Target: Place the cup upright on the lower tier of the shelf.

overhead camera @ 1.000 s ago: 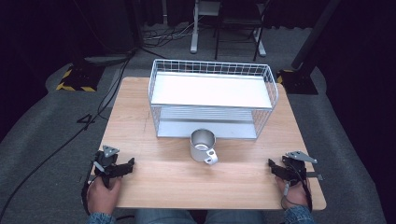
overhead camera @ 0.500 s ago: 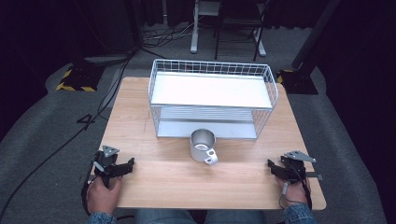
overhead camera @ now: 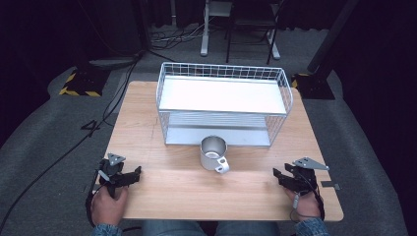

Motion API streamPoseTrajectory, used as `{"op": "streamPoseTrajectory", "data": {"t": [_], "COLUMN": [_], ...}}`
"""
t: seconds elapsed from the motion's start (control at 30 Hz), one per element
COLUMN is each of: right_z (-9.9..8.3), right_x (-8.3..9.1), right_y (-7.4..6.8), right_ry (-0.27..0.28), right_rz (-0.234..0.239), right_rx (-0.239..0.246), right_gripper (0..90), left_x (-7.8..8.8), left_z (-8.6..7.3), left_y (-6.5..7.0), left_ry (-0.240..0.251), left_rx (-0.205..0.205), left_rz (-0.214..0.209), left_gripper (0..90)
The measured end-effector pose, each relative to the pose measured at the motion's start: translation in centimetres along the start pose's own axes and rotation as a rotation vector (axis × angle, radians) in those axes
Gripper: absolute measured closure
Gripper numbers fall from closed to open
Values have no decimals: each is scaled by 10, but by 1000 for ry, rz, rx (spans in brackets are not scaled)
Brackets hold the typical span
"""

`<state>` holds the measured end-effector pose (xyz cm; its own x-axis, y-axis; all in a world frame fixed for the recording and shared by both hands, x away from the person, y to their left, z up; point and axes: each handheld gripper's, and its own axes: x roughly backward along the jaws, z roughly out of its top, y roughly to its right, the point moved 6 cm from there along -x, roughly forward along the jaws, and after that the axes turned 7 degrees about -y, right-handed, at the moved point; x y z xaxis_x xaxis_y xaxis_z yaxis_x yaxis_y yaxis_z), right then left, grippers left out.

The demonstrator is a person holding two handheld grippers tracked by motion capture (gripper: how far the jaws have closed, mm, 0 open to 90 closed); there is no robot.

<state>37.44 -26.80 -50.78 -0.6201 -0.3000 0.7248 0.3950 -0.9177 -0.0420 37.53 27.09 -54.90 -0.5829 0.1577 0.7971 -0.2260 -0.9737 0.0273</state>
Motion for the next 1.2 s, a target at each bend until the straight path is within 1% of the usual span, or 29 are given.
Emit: {"op": "streamPoseTrajectory", "data": {"t": [0.03, 0.07, 0.1, 0.13, 0.23, 0.3, 0.33, 0.37, 0.4, 0.47, 0.5, 0.6, 0.67, 0.7, 0.73, 0.8, 0.87, 0.9, 1.03, 1.07, 1.1, 1.13, 1.17, 1.2], "right_z": [0, 5, 5, 9, 18, 23, 27, 27, 29, 32, 32, 33, 36, 36, 36, 37, 37, 38, 39, 40, 40, 41, 41, 42], "right_x": [0, 4, 4, 7, 12, 15, 17, 17, 18, 21, 21, 24, 24, 24, 25, 25, 25, 24, 21, 17, 17, 14, 14, 10], "right_y": [0, -10, -10, -16, -31, -39, -49, -49, -52, -64, -64, -74, -82, -82, -87, -89, -93, -95, -104, -109, -109, -115, -115, -121], "right_ry": [0, 8, 8, 19, 39, 47, 54, 54, 60, 62, 62, 71, 80, 80, 78, 82, 81, 81, 70, 63, 63, 57, 57, 51], "right_rz": [0, 22, 22, 35, 74, 92, 116, 116, 122, 151, 151, 170, 176, 176, 182, 182, 191, 194, 206, 213, 213, 221, 221, 225], "right_rx": [0, 22, 22, 34, 47, 60, 72, 72, 76, 89, 89, 90, 106, 106, 109, 110, 107, 108, 119, 121, 121, 127, 127, 134], "right_gripper": [447, 455, 455, 458, 462, 465, 468, 468, 469, 479, 479, 485, 480, 480, 477, 477, 477, 478, 483, 483, 483, 486, 486, 486], "left_x": [0, 0, 0, 0, 1, 2, 2, 2, 2, 2, 2, 2, 2, 2, 2, 2, 2, 2, 2, 2, 2, 2, 2, 2], "left_z": [0, 0, 0, -1, -2, -2, -2, -3, -3, -3, -3, -3, -3, -3, -3, -3, -3, -2, -3, -3, -3, -2, -3, -2], "left_y": [0, 0, 0, 0, 1, 1, 1, 1, 1, 1, 1, 1, 1, 1, 1, 1, 1, 1, 1, 1, 1, 1, 1, 1], "left_ry": [0, -2, -2, -4, -3, -2, -3, -6, -5, -5, -5, -6, -4, -4, -4, -3, -6, -2, -5, -3, -4, -3, -5, -2], "left_rx": [0, -4, -4, -6, -10, -9, -12, -16, -16, -15, -15, -16, -14, -14, -14, -12, -16, -11, -15, -12, -14, -11, -15, -12], "left_rz": [0, 0, 0, -2, -5, -9, -7, -8, -8, -8, -8, -8, -8, -8, -8, -8, -8, -8, -8, -8, -8, -8, -8, -9], "left_gripper": [155, 156, 155, 155, 155, 155, 155, 155, 155, 155, 155, 155, 154, 155, 155, 154, 154, 154, 154, 154, 154, 155, 155, 155]}}
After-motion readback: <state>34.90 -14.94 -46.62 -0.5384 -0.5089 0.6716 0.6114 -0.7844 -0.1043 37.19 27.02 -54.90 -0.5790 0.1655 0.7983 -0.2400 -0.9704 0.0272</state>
